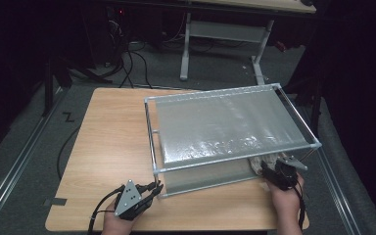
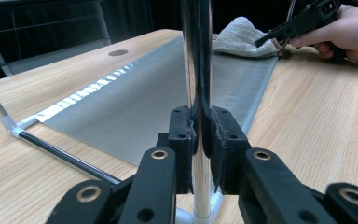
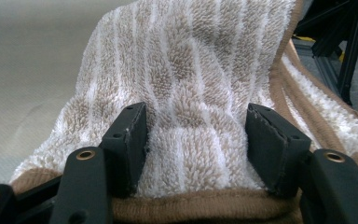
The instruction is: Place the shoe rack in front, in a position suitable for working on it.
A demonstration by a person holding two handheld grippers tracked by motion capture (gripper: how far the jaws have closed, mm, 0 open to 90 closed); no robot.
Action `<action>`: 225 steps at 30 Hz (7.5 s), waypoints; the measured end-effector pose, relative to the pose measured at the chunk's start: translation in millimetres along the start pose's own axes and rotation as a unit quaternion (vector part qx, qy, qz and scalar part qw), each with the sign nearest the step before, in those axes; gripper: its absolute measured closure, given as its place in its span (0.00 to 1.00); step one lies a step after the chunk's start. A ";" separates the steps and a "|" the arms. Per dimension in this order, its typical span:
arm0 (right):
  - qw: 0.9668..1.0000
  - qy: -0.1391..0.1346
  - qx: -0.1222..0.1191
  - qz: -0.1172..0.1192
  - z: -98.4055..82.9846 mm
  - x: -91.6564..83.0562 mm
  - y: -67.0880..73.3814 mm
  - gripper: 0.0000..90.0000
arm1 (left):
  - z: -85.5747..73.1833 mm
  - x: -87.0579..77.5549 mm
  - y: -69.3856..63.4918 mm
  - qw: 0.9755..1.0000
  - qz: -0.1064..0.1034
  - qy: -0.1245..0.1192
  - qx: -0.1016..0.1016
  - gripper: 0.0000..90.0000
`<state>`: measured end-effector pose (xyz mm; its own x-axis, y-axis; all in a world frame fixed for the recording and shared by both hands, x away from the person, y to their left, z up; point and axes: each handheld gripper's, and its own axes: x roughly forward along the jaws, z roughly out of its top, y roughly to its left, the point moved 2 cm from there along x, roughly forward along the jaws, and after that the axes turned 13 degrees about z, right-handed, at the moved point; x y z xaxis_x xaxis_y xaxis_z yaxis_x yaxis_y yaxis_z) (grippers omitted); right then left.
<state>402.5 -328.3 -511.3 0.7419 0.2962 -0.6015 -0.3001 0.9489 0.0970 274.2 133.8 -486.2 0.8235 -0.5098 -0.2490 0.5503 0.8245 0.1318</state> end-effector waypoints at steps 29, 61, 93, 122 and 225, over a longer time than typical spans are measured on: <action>0.987 0.034 -0.091 0.124 -6.3 20.9 161.2 0.49 | -0.1 0.2 0.7 1.000 -0.004 0.001 -0.004 0.89; 0.956 0.039 -0.162 0.240 -17.8 26.1 288.0 0.47 | -0.6 -0.7 0.0 1.000 -0.003 0.005 -0.009 0.89; 0.967 0.041 -0.152 0.202 -14.0 23.4 236.5 0.47 | 0.3 0.1 -1.5 1.000 -0.007 0.001 -0.003 0.89; 0.998 0.019 -0.060 0.027 -1.9 6.2 50.1 0.46 | -0.1 0.1 -1.3 1.000 -0.008 0.001 -0.009 0.89; 0.956 0.043 -0.164 0.238 -13.1 19.0 282.9 0.31 | -1.3 0.5 0.1 1.000 -0.011 0.010 -0.024 0.90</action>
<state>323.8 -55.6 -505.7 0.4266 0.6622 -0.6160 -0.7737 0.6199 0.1307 274.5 134.0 -487.5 0.8082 -0.5232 -0.2702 0.5606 0.8242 0.0808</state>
